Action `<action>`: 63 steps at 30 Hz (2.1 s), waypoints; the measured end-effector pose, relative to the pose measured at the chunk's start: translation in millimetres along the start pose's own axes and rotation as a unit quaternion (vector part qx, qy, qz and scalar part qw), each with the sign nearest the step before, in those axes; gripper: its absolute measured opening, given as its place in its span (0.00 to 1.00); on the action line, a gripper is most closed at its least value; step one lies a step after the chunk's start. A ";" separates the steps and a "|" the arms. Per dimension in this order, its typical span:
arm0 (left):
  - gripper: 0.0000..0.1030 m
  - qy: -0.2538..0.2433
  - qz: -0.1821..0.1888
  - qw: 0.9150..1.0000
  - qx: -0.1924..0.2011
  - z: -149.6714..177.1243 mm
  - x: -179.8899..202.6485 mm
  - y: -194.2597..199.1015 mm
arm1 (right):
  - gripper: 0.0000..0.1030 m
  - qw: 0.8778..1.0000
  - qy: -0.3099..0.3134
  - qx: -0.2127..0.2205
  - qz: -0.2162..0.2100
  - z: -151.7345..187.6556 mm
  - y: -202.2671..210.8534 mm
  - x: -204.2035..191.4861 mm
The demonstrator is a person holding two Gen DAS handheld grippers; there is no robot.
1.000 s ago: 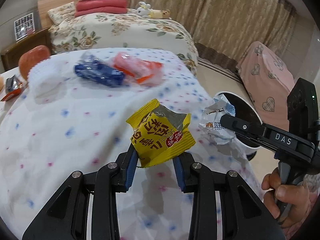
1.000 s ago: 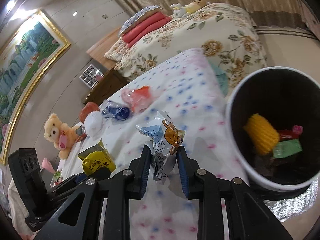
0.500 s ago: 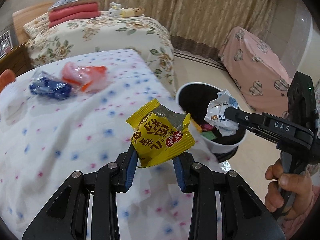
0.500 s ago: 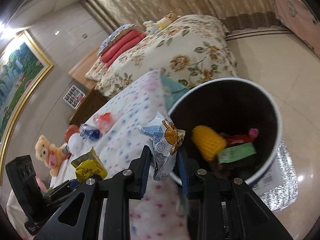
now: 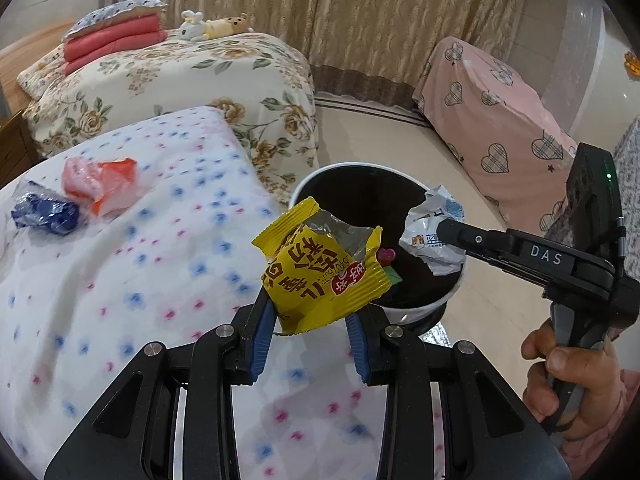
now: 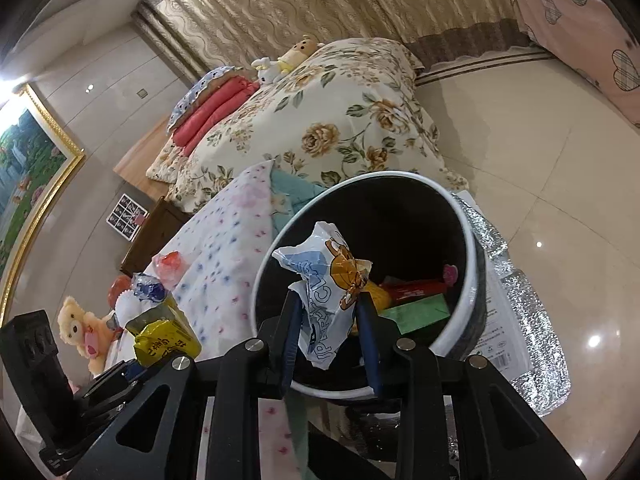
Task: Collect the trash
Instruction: 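Carry the white-blue wrapper and yellow snack bag over the trash bin, then open both tools to drop the wrapper and yellow bag into the bin, then move both tools back over the bed toward the plastic bags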
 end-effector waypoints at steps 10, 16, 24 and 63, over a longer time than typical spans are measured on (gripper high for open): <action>0.31 -0.011 0.001 1.000 -0.012 -8.9 16.6 -20.1 | 0.30 1.000 -0.006 -0.003 0.007 -4.9 -0.8 16.0; 0.31 -0.017 0.001 1.000 -0.017 -15.9 23.8 -28.4 | 0.30 1.000 -0.006 -0.004 0.012 -7.9 -0.7 21.7; 0.31 -0.019 0.007 0.999 -0.027 -16.3 30.6 -37.2 | 0.30 1.000 -0.005 -0.015 0.017 -12.0 -6.6 23.2; 0.62 0.137 -0.030 0.990 0.003 50.9 -104.7 22.2 | 0.77 0.997 0.071 -0.025 -0.029 10.6 -29.5 -83.3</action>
Point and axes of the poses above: each gripper's, at about its wrist camera, not at the fingertips, and y roughly against the way its jaws point, x to its right, z to its underside, the point moved 10 cm from there along -y, roughly the way its jaws point, and after that the axes turned 12 degrees about -x, right-handed, at the moved point
